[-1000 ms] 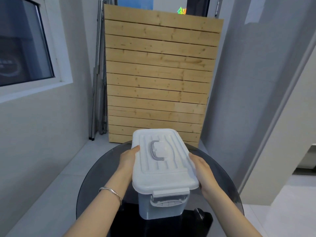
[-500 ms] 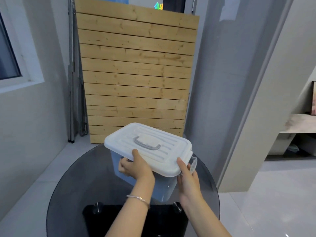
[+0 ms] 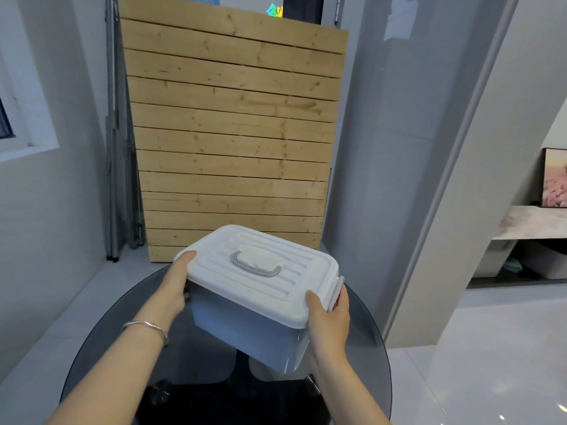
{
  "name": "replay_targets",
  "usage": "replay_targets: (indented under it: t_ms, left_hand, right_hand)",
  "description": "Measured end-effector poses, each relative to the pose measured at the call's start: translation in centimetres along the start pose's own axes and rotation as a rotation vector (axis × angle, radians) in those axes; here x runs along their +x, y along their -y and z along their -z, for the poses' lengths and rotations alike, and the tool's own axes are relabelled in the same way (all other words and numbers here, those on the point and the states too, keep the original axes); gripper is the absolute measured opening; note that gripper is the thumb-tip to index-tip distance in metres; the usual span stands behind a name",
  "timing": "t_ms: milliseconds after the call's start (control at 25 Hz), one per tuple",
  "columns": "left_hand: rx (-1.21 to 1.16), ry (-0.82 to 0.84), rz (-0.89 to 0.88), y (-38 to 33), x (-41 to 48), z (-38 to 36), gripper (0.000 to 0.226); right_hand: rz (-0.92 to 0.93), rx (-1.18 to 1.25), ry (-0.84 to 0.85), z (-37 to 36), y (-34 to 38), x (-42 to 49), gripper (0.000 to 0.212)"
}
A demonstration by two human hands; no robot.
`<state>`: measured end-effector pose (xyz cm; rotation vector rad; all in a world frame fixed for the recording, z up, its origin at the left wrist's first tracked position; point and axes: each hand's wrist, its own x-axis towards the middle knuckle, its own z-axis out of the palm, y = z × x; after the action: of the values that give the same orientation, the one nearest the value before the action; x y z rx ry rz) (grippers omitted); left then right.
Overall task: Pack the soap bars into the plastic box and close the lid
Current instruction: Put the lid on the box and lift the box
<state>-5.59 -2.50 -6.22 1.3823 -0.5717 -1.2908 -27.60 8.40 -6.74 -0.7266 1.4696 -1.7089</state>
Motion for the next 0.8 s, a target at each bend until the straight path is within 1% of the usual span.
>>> replay_targets:
  t_ms: [80,120,280,400,480,560,640,720,800]
  left_hand:
    - [0.080,0.088,0.011,-0.2,-0.2,0.6,0.048]
    - [0.095,0.105,0.003,-0.1,-0.5,0.8,0.044]
    - [0.035,0.062,-0.036,1.0,-2.4,1.3,0.035]
    - [-0.044,-0.028,-0.058,2.7,-3.8,1.7,0.045]
    - [-0.081,-0.081,-0.058,3.4,-4.3,2.0,0.054]
    - [-0.092,-0.071,-0.063,3.4,-4.5,2.0,0.056]
    - [-0.102,-0.048,-0.070,3.2,-4.6,2.0,0.053]
    - [-0.116,-0.022,-0.064,2.9,-4.7,2.0,0.050]
    - [-0.112,-0.011,-0.060,2.9,-4.7,2.0,0.047]
  right_hand:
    - [-0.002,-0.020,-0.001,-0.2,0.1,0.6,0.061]
    - [-0.006,-0.031,0.004,-0.3,0.3,1.1,0.058]
    - [-0.082,-0.072,0.063,-0.5,1.8,4.2,0.046]
    - [-0.178,-0.133,0.157,-0.8,3.4,6.0,0.047]
    - [-0.196,-0.243,0.195,-1.2,3.8,6.9,0.046]
    - [-0.187,-0.350,0.208,-1.6,3.8,7.8,0.045]
    - [-0.204,-0.419,0.180,-1.9,3.8,8.3,0.046]
    - [-0.216,-0.455,0.156,-2.1,3.8,8.8,0.046]
    - [-0.192,-0.463,0.148,-2.3,3.7,9.0,0.039]
